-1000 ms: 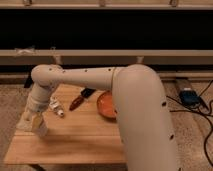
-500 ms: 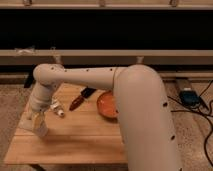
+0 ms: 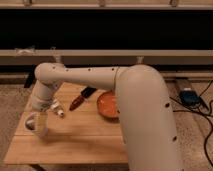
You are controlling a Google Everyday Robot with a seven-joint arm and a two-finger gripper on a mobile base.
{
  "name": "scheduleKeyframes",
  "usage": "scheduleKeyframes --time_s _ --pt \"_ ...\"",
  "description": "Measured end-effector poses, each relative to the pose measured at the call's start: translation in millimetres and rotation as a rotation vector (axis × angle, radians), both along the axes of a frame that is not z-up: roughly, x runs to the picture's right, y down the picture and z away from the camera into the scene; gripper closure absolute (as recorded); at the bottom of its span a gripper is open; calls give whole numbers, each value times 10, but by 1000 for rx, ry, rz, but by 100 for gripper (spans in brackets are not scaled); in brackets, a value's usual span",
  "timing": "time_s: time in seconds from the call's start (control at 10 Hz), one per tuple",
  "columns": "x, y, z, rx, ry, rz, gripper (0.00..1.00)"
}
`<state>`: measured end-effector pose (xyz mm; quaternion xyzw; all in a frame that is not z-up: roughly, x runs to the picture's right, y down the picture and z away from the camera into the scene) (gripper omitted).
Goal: Place the eraser in the ceramic cup
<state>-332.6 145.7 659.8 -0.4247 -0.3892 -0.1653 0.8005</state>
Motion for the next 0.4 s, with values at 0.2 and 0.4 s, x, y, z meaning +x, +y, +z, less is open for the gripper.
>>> scheduleKeyframes --time_s 0.2,0.4 --pt "28 -63 -37 38 -3 29 20" --pt "66 -116 -67 69 -2 56 20"
